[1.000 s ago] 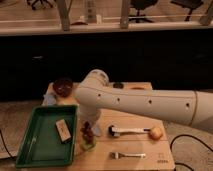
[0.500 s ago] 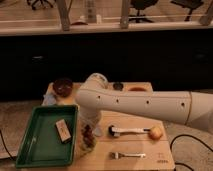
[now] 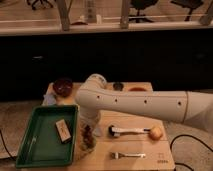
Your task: Place grapes in plastic cup
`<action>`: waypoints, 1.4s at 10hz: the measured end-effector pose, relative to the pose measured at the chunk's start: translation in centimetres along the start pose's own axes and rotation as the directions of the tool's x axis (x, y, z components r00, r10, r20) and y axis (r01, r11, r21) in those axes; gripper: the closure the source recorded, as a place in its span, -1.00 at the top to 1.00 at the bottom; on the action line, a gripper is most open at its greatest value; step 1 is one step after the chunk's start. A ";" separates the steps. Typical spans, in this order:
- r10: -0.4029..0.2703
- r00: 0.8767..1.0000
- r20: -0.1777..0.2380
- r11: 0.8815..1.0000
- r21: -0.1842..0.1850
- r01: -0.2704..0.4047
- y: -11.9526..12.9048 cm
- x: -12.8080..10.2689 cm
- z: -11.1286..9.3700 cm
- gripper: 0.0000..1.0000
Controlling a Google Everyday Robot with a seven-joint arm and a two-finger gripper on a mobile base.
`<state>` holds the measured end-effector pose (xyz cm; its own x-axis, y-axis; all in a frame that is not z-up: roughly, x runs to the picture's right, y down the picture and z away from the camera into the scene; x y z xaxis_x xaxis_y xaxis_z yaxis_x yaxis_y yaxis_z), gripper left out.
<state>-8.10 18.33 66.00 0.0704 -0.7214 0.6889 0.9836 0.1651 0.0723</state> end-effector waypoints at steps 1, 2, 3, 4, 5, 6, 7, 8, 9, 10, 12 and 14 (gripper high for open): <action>-0.001 1.000 0.003 1.000 -0.003 0.001 0.0 0.0 0.1 0.08; -0.004 1.000 0.005 1.000 -0.004 0.004 0.0 0.0 0.1 0.27; -0.008 1.000 0.006 1.000 -0.006 0.008 -0.1 0.0 0.1 0.48; -0.010 1.000 0.008 1.000 -0.008 0.010 -0.1 0.0 0.1 0.59; -0.011 1.000 0.009 1.000 -0.011 0.011 0.0 0.0 0.1 0.60; -0.014 1.000 0.008 1.000 -0.010 0.014 -0.1 0.1 0.1 0.60; -0.017 1.000 0.008 1.000 -0.010 0.017 -0.2 0.1 0.1 0.60; -0.019 1.000 0.008 1.000 -0.009 0.019 -0.2 0.2 0.1 0.60; -0.020 1.000 0.009 1.000 -0.009 0.020 -0.2 0.2 0.1 0.60; -0.022 1.000 0.008 1.000 -0.007 0.022 -0.2 0.3 0.1 0.60; -0.023 1.000 0.009 1.000 -0.006 0.024 -0.2 0.5 0.0 0.60; -0.026 1.000 0.014 1.000 -0.010 0.026 -0.1 0.7 0.0 0.60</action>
<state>-8.18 17.79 66.50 0.0423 -0.7160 0.6968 0.9867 0.1394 0.0833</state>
